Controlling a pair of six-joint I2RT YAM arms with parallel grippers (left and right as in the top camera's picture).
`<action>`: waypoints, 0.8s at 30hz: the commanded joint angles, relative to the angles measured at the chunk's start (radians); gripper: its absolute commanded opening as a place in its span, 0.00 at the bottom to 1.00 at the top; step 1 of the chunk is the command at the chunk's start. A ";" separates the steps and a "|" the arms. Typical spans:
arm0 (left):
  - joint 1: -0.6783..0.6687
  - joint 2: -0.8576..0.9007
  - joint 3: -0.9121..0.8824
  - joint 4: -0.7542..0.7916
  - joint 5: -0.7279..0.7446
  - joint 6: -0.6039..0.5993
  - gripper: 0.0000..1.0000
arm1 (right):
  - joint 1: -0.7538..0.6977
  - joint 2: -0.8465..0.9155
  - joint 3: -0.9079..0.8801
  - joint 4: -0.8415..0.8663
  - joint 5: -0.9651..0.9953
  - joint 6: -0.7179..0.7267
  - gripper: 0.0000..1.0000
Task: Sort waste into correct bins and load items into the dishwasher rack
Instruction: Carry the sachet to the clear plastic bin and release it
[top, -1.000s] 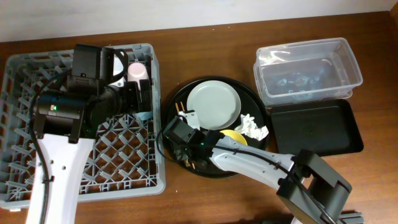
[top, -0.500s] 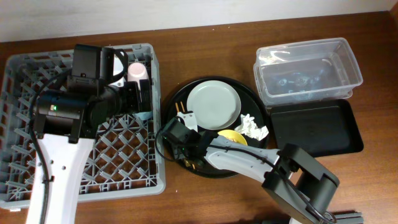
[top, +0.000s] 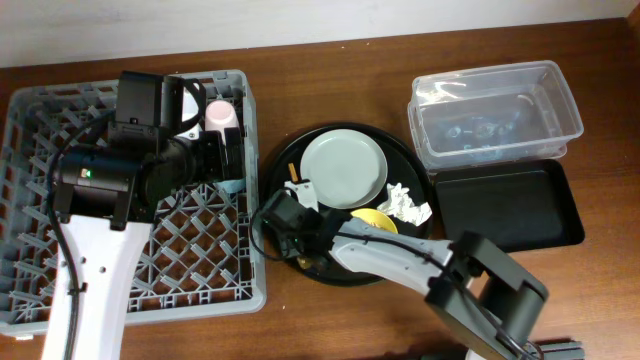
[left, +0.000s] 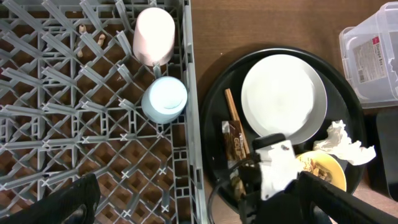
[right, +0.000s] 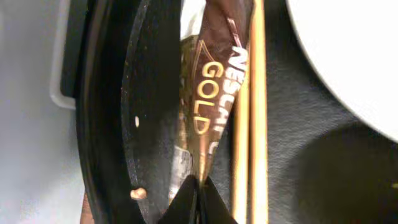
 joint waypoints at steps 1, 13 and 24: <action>0.005 -0.002 0.003 0.002 0.007 0.005 0.99 | -0.060 -0.168 0.064 -0.023 0.009 -0.072 0.04; 0.005 -0.002 0.003 0.002 0.007 0.005 0.99 | -0.625 -0.296 0.065 0.085 0.181 -0.069 0.04; 0.005 -0.002 0.003 0.002 0.007 0.005 0.99 | -0.915 -0.124 0.065 0.212 0.174 0.202 0.08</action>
